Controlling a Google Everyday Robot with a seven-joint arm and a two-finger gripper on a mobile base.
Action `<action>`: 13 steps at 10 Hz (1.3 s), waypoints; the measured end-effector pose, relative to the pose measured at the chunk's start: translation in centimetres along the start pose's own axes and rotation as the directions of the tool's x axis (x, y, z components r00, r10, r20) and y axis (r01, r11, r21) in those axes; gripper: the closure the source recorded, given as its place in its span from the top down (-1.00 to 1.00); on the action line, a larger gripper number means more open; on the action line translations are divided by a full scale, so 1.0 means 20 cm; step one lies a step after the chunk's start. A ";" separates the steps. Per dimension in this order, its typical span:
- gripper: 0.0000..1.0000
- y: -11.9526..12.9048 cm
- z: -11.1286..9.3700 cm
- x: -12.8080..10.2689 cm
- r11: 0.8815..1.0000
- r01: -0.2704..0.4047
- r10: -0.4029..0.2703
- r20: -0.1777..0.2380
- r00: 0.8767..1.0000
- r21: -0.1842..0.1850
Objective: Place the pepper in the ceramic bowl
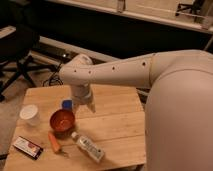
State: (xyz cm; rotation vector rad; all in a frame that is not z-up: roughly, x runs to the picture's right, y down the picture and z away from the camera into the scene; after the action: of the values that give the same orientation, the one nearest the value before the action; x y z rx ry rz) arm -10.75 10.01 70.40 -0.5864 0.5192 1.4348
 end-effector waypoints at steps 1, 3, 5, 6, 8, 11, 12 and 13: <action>0.30 0.00 0.00 0.00 1.000 0.000 0.000 0.000 1.000 0.000; 0.30 0.00 0.00 0.00 1.000 0.000 0.000 0.000 1.000 0.000; 0.30 0.03 0.01 0.01 1.000 0.018 -0.018 0.000 1.000 -0.009; 0.30 0.09 0.03 0.05 0.999 0.045 -0.045 0.000 0.999 -0.022; 0.30 0.23 0.07 0.13 0.992 0.114 -0.114 -0.004 0.993 -0.049; 0.30 0.40 0.14 0.28 0.973 0.220 -0.222 -0.023 0.975 -0.070; 0.30 0.44 0.17 0.32 0.963 0.265 -0.266 -0.024 0.964 -0.057; 0.30 0.49 0.21 0.38 0.949 0.314 -0.315 -0.037 0.948 -0.040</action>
State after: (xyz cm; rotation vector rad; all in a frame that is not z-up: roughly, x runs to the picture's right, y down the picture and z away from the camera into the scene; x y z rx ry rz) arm -20.12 18.92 68.09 -0.6957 0.4144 1.1312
